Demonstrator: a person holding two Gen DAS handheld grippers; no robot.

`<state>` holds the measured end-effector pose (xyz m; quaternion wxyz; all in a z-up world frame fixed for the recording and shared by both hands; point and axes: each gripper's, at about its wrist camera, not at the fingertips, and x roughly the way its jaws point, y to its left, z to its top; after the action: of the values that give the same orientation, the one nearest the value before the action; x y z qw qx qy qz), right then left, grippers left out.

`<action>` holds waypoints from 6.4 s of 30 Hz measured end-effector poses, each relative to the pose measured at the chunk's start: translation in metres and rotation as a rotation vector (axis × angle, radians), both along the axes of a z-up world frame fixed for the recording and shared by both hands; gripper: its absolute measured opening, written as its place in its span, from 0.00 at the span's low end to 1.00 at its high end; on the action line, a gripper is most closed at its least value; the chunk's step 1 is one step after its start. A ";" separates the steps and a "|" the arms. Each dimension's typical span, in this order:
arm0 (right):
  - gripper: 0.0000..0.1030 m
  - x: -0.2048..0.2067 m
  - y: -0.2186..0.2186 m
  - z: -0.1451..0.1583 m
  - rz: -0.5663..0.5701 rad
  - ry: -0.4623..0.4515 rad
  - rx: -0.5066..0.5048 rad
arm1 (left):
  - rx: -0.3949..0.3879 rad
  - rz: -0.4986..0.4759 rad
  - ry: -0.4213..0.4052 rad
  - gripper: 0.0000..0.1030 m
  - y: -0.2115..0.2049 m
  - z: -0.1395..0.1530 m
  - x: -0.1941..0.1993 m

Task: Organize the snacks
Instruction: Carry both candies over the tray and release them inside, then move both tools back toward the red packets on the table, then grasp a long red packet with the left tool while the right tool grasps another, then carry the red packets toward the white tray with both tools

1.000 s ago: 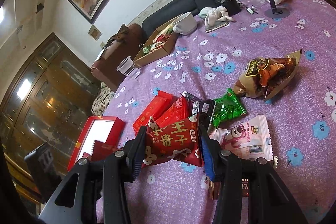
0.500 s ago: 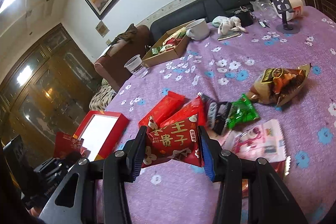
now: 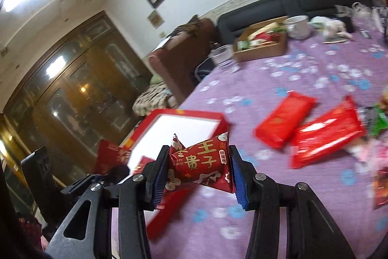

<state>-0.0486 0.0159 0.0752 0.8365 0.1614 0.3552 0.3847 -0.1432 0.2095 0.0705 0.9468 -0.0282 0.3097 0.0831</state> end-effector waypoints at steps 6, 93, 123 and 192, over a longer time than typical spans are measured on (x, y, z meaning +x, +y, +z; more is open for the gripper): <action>0.46 -0.007 0.052 -0.014 0.081 0.035 0.006 | -0.019 0.041 0.007 0.21 0.026 -0.007 -0.012; 0.74 0.048 -0.175 -0.042 -0.267 0.393 0.214 | 0.192 -0.319 0.087 0.76 -0.127 -0.009 0.010; 0.14 0.112 -0.196 -0.090 -0.409 0.470 0.686 | 0.258 -0.306 0.280 0.77 -0.156 -0.027 0.158; 0.17 0.096 -0.143 -0.054 -0.282 0.295 0.358 | 0.119 -0.071 -0.059 0.47 -0.082 0.025 0.039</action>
<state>0.0476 -0.1270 0.0214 0.7792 0.4090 0.3737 0.2933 -0.1040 0.1273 0.0951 0.9578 0.0365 0.2770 0.0669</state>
